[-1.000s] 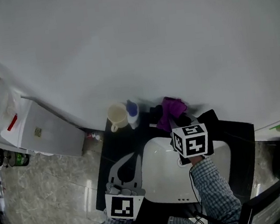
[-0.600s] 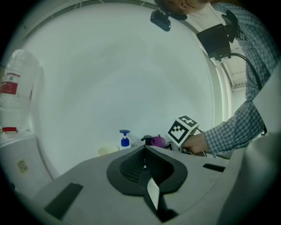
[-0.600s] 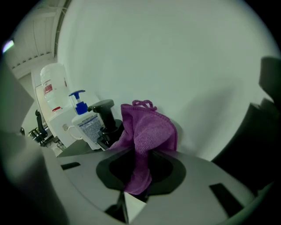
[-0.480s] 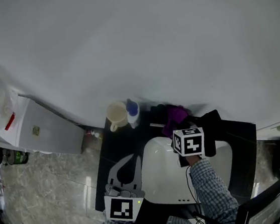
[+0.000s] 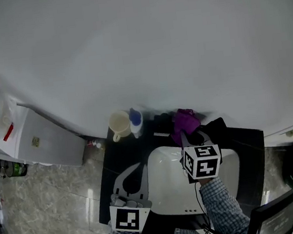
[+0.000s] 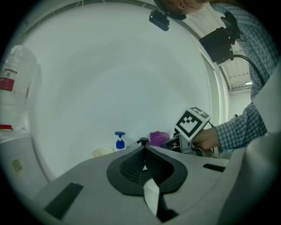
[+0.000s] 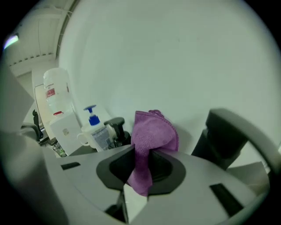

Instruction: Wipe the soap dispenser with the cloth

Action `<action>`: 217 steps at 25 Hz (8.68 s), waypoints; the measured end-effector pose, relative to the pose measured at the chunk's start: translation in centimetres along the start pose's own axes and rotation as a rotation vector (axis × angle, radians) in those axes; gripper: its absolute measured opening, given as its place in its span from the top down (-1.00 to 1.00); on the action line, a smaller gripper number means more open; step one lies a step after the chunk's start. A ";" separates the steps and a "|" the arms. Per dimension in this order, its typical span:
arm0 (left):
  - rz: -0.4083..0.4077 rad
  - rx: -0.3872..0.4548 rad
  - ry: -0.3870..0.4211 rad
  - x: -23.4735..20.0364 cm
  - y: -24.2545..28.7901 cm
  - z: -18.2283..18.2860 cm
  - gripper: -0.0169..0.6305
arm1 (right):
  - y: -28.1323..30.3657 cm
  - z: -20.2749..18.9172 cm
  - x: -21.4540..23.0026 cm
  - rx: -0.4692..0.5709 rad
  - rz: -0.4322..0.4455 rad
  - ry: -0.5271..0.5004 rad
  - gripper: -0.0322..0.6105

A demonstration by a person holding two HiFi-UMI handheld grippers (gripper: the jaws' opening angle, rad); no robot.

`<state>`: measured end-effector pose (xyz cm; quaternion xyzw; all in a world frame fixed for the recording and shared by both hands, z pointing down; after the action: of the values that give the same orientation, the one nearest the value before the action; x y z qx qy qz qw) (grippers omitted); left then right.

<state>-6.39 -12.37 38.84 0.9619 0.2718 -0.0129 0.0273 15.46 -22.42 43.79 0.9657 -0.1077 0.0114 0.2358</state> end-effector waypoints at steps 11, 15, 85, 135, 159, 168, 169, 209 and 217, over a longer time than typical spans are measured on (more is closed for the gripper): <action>0.002 0.005 -0.007 -0.2 -0.1 -0.1 0.94 | -1.3 6.8 -3.7 0.215 0.089 -0.054 0.66; 0.009 0.001 -0.002 -0.5 -0.3 -0.3 0.94 | 0.1 5.4 -4.8 0.185 0.120 -0.076 0.66; 0.033 -0.029 0.004 -2.8 -2.7 -1.1 0.94 | 4.1 -4.3 -8.3 -0.117 0.236 -0.127 0.66; 0.050 -0.036 -0.003 -1.4 -2.1 -0.9 0.94 | 4.1 -4.7 -0.4 -0.149 0.049 -0.224 0.66; -0.111 0.040 0.069 -1.1 -6.0 1.1 0.94 | -11.3 -2.2 -8.6 0.141 -0.004 -0.060 0.66; -0.109 0.054 0.092 1.1 -9.6 2.0 0.94 | -15.9 -3.4 -10.0 0.201 -0.015 -0.025 0.66; -0.114 0.048 0.100 1.6 -10.3 2.0 0.94 | -16.7 -3.6 -10.0 0.210 -0.019 -0.024 0.66; -0.135 0.107 0.152 20.9 -37.6 5.0 0.94 | -50.6 -14.8 -16.5 0.394 -0.039 0.023 0.66; -0.162 0.114 0.142 19.0 -38.1 4.8 0.94 | -49.7 -14.4 -18.3 0.398 -0.056 0.014 0.66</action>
<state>-10.18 29.70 31.54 0.9352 0.3487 0.0380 -0.0478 8.64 30.86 32.77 0.9958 -0.0750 0.0324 0.0411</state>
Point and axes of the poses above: the fingertips, and each gripper's own axes: y forward along the fingers, x to its right, z out of its top, the point moved 9 cm from there along -y, backward along the fingers, and after that the axes turned 9 degrees about x, right-handed, at the moved point
